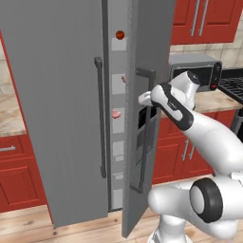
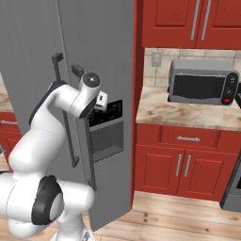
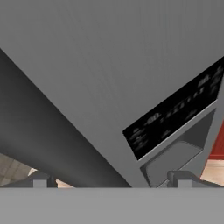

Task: Store the kebab skewer in the freezer for long-term storage. Close the freezer door after placing the cooked food.

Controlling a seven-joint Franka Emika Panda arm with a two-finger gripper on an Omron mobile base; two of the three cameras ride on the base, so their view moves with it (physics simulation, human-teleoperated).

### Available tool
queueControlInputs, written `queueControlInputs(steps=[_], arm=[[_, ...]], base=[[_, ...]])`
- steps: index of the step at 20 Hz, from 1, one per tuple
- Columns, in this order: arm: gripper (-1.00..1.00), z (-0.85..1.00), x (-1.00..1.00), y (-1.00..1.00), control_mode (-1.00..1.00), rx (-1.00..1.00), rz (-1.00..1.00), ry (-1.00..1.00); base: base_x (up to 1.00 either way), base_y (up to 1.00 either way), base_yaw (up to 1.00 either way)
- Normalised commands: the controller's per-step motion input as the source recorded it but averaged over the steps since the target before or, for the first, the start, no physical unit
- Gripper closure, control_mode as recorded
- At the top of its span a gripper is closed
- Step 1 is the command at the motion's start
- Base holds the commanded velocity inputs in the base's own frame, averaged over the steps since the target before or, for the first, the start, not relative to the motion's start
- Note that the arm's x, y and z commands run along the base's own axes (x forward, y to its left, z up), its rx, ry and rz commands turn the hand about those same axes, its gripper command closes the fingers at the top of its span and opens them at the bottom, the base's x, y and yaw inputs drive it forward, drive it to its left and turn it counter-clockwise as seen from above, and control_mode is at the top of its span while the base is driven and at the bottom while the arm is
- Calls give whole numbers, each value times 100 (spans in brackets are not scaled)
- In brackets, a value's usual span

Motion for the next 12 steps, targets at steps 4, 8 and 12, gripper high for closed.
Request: queueControlInputs(steps=[4,8,12], arm=[[-100,-2,33,3,-100,-2,0,0],[-100,-1,39,0,-100,-6,-1,0],[-100,0,55,1,-100,-3,-7,0]], base=[[0,0,0],[0,0,0],[0,0,0]])
